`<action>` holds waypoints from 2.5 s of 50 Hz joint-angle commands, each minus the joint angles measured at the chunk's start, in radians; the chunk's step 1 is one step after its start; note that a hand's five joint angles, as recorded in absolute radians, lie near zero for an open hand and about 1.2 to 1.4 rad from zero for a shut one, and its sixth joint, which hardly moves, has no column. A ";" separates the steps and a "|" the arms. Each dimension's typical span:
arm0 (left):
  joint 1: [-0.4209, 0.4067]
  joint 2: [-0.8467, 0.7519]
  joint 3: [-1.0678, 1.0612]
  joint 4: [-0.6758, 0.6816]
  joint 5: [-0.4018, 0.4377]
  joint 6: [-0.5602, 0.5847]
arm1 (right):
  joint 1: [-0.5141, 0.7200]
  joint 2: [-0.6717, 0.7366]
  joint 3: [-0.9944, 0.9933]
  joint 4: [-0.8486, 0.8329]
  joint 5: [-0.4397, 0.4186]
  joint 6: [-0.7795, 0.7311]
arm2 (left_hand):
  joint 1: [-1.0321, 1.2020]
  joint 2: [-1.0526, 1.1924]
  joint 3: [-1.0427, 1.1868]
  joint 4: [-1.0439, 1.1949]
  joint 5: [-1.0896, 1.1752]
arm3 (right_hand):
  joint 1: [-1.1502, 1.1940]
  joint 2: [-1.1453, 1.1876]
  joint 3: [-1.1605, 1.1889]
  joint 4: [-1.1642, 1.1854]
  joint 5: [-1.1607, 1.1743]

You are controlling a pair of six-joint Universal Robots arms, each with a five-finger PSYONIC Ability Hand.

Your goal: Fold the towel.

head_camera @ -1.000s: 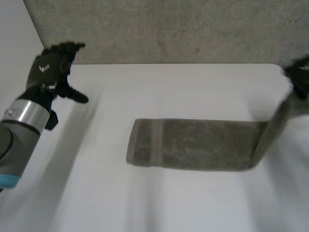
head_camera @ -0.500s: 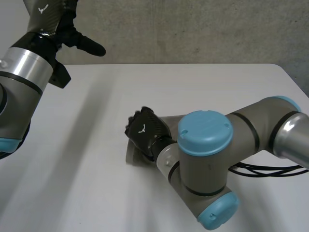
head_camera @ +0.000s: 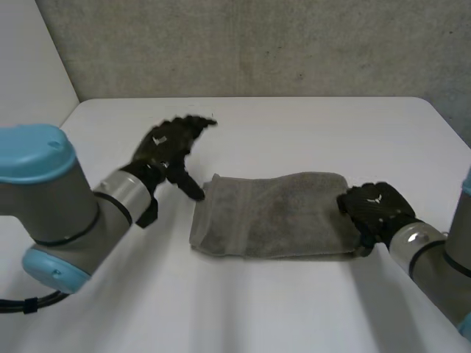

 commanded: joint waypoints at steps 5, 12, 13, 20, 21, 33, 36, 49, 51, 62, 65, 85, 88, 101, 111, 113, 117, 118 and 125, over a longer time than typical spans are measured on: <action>-0.009 0.036 -0.001 -0.005 -0.003 0.088 | -0.033 0.036 -0.005 -0.069 -0.024 0.006 | 0.005 0.008 0.006 0.009 -0.030 | 0.840 0.835 0.844 0.847 0.835; -0.004 0.136 0.020 -0.020 -0.005 0.078 | 0.051 0.005 -0.183 -0.067 0.074 -0.011 | 0.005 0.008 0.006 0.009 -0.030 | 0.840 0.835 0.844 0.847 0.835; -0.004 0.136 0.020 -0.020 -0.005 0.078 | 0.052 0.005 -0.183 -0.067 0.074 -0.011 | 0.005 0.008 0.006 0.009 -0.030 | 0.840 0.835 0.844 0.847 0.835; 0.013 0.148 0.022 -0.063 -0.046 0.077 | 0.335 0.117 -0.384 0.077 0.112 -0.054 | 0.005 0.008 0.006 0.009 -0.030 | 0.840 0.835 0.844 0.847 0.835; 0.013 0.148 0.022 -0.063 -0.046 0.077 | 0.336 0.117 -0.384 0.077 0.112 -0.054 | 0.005 0.008 0.006 0.009 -0.030 | 0.840 0.835 0.844 0.847 0.835; 0.017 0.125 0.017 -0.058 -0.037 0.077 | 0.119 -0.018 -0.053 -0.084 0.169 0.031 | 0.005 0.008 0.006 0.009 -0.030 | -0.251 -0.256 -0.248 -0.244 -0.256; 0.014 0.123 0.028 -0.057 -0.039 0.077 | 0.044 -0.036 0.021 -0.099 0.096 0.032 | 0.005 0.008 0.006 0.009 -0.030 | -0.231 -0.235 -0.227 -0.224 -0.235; 0.002 0.123 0.051 -0.058 -0.042 0.075 | 0.001 0.056 0.105 -0.144 -0.053 0.147 | 0.005 0.008 0.006 0.009 -0.030 | -0.051 -0.056 -0.048 -0.045 -0.056; 0.002 0.122 0.050 -0.057 -0.042 0.075 | 0.001 0.065 0.104 -0.153 -0.050 0.149 | 0.005 0.008 0.006 0.009 -0.030 | 0.037 0.032 0.040 0.043 0.032; 0.004 0.137 0.054 -0.058 -0.043 0.074 | -0.003 0.040 0.016 -0.228 0.025 0.089 | 0.005 0.008 0.006 0.009 -0.030 | 0.840 0.835 0.844 0.847 0.835; 0.008 0.140 0.059 -0.060 -0.043 0.072 | 0.047 0.033 -0.065 -0.196 0.060 -0.025 | 0.005 0.008 0.006 0.009 -0.030 | 0.840 0.835 0.844 0.847 0.835; 0.053 0.228 0.082 -0.058 -0.043 0.065 | 0.672 0.444 -0.571 0.076 0.117 -0.742 | 0.005 0.008 0.006 0.009 -0.030 | 0.840 0.835 0.844 0.847 0.835; 0.059 0.228 0.082 -0.058 -0.042 0.048 | 0.673 0.434 -0.573 0.054 0.118 -0.730 | 0.005 0.008 0.006 0.009 -0.030 | 0.621 0.616 0.624 0.628 0.616; 0.063 0.209 0.094 -0.054 -0.045 -0.038 | 0.461 0.062 -0.294 -0.211 0.167 -0.199 | 0.005 0.008 0.006 0.009 -0.030 | -0.382 -0.386 -0.378 -0.375 -0.387; 0.021 0.087 0.093 -0.063 -0.045 -0.100 | 0.247 0.062 -0.292 0.000 0.083 0.254 | 0.005 0.008 0.006 0.009 -0.030 | -0.382 -0.386 -0.378 -0.375 -0.387; -0.003 0.050 0.094 -0.063 -0.045 -0.100 | 0.236 0.084 -0.301 0.010 0.039 0.308 | 0.005 0.008 0.006 0.009 -0.030 | -0.382 -0.386 -0.378 -0.375 -0.387; -0.053 -0.056 0.102 -0.064 -0.048 -0.100 | 0.221 0.125 -0.313 0.011 -0.043 0.405 | 0.005 0.008 0.006 0.009 -0.030 | -0.382 -0.386 -0.378 -0.375 -0.387; -0.053 -0.056 0.102 -0.064 -0.048 -0.100 | 0.211 0.140 -0.317 0.010 -0.076 0.440 | 0.005 0.008 0.006 0.009 -0.030 | -0.382 -0.386 -0.378 -0.375 -0.387; -0.079 -0.199 0.097 -0.064 -0.055 -0.093 | 0.204 0.273 -0.333 0.002 -0.122 0.486 | 0.005 0.008 0.006 0.009 -0.030 | -0.382 -0.386 -0.378 -0.375 -0.387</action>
